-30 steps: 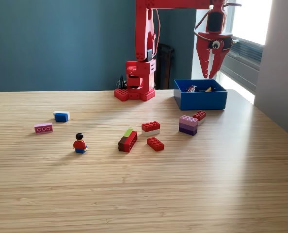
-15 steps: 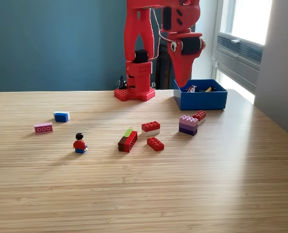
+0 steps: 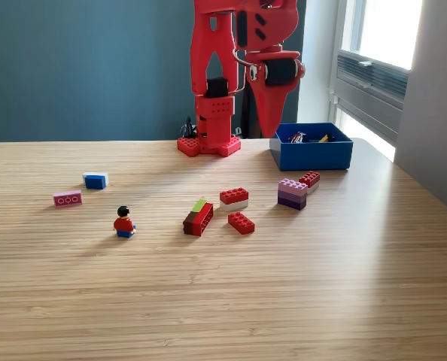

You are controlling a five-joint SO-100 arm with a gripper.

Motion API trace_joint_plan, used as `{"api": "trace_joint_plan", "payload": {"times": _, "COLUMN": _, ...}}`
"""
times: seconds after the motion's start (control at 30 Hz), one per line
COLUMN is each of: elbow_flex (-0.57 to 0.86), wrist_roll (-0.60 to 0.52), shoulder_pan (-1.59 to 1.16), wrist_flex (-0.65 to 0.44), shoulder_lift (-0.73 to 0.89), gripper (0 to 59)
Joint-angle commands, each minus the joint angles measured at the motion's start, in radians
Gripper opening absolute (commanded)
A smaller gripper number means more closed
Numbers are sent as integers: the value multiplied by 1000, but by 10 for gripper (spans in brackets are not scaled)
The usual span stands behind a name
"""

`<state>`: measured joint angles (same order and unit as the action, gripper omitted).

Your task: Grasp a lego block and put it in the bin.

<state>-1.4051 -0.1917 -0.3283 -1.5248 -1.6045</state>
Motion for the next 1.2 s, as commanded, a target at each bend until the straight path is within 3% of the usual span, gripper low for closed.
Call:
{"api": "trace_joint_plan", "payload": {"times": 0.03, "elbow_flex": 12, "wrist_roll": 8, "shoulder_pan": 43, "wrist_flex": 34, "shoulder_lift": -14, "gripper": 1}}
{"api": "trace_joint_plan", "payload": {"times": 0.17, "elbow_flex": 12, "wrist_roll": -3, "shoulder_pan": 92, "wrist_flex": 44, "shoulder_lift": -14, "gripper": 1}}
{"api": "trace_joint_plan", "payload": {"times": 0.33, "elbow_flex": 3, "wrist_roll": -104, "shoulder_pan": 219, "wrist_flex": 51, "shoulder_lift": -14, "gripper": 1}}
{"api": "trace_joint_plan", "payload": {"times": 0.5, "elbow_flex": -34, "wrist_roll": -112, "shoulder_pan": 402, "wrist_flex": 121, "shoulder_lift": -14, "gripper": 1}}
{"api": "trace_joint_plan", "payload": {"times": 0.73, "elbow_flex": -114, "wrist_roll": 5, "shoulder_pan": 600, "wrist_flex": 204, "shoulder_lift": -12, "gripper": 1}}
{"api": "trace_joint_plan", "payload": {"times": 1.0, "elbow_flex": -232, "wrist_roll": 270, "shoulder_pan": 715, "wrist_flex": 210, "shoulder_lift": -25, "gripper": 1}}
{"api": "trace_joint_plan", "payload": {"times": 1.2, "elbow_flex": -285, "wrist_roll": 379, "shoulder_pan": 747, "wrist_flex": 209, "shoulder_lift": -28, "gripper": 1}}
